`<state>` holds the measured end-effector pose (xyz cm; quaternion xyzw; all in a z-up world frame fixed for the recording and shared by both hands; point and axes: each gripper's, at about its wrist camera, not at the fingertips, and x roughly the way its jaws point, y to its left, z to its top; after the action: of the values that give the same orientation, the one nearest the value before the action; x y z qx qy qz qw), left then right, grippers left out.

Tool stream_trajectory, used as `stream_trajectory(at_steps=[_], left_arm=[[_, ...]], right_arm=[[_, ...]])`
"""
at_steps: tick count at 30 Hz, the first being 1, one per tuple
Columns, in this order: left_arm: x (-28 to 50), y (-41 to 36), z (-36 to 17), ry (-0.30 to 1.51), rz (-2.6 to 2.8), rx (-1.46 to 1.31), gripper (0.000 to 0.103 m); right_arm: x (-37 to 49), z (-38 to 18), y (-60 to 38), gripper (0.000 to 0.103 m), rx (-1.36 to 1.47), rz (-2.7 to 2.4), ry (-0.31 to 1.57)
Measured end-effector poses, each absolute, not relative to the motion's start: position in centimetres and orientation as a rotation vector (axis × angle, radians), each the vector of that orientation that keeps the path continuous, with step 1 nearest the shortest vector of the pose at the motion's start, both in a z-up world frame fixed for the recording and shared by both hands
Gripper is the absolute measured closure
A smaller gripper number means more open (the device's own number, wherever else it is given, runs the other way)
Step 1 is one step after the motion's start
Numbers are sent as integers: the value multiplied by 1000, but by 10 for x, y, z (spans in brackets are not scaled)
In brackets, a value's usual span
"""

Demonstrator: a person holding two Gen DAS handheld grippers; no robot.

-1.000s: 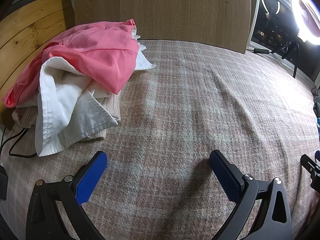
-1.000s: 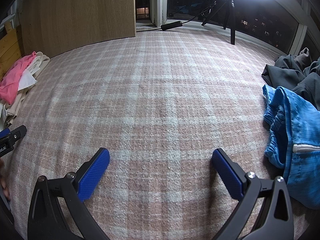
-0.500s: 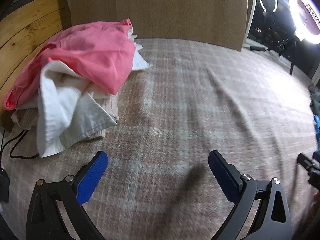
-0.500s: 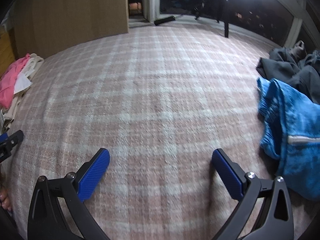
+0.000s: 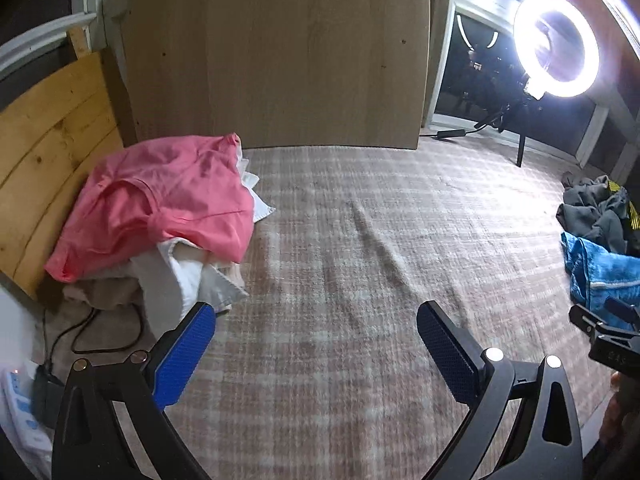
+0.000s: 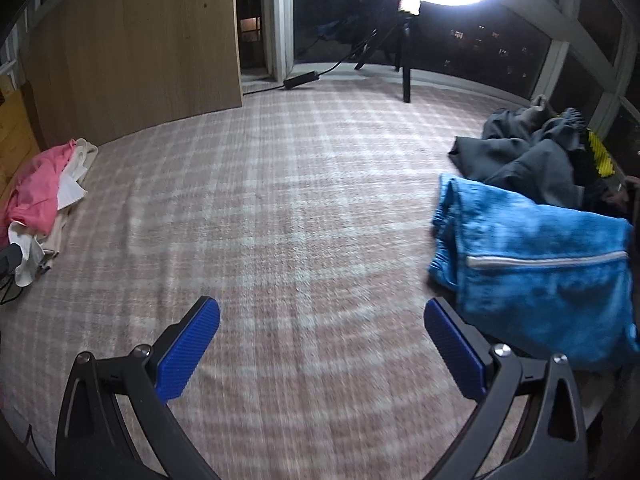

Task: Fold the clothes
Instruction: 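Move both tools toward the clothes heap on the table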

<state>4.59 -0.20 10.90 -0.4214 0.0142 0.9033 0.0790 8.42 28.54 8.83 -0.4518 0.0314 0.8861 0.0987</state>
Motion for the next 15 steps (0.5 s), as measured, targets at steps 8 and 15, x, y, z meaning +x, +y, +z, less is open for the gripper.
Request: stream_trajectory(at_steps=[8,15], left_arm=[[70,-10,123,26,2714,-1254,2],[82,-9,146,37,2707,-1155,2]], right_arm=[[121,119,277,0,-1236,2619,73],[144,158,280,0,-1093,2639,68]])
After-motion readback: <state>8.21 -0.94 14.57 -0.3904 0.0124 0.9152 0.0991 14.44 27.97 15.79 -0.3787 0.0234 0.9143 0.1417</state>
